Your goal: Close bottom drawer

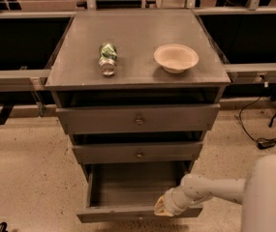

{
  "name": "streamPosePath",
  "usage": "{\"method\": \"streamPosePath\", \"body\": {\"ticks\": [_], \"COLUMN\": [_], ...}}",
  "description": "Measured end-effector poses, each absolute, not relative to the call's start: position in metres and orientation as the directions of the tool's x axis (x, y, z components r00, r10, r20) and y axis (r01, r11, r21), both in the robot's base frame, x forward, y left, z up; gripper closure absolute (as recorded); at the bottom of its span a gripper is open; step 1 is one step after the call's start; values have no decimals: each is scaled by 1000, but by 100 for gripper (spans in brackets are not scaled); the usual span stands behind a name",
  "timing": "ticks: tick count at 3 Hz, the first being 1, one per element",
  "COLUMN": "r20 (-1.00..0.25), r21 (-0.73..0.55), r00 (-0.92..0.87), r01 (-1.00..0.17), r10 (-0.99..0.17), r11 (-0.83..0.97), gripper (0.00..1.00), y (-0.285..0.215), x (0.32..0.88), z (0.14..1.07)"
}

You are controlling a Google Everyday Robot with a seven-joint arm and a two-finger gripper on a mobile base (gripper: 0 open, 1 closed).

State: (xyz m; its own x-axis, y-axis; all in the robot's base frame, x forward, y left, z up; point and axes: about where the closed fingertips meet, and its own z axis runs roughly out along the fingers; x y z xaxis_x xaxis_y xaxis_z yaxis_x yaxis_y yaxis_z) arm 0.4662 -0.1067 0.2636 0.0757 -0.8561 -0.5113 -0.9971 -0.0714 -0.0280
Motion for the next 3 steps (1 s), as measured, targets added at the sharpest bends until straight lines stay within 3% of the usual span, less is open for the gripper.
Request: {"method": "streamPosePath", "body": {"ticks": [1,3], "r20": [-477,-452], "r21": [3,38], "r00": [86,56], "r01": [-995,-996], "r10": [-875,-890], "r11": [-100,-82], "gripper": [100,100], "y": [-107,-106], "x": [455,451], "z": [200,174]}}
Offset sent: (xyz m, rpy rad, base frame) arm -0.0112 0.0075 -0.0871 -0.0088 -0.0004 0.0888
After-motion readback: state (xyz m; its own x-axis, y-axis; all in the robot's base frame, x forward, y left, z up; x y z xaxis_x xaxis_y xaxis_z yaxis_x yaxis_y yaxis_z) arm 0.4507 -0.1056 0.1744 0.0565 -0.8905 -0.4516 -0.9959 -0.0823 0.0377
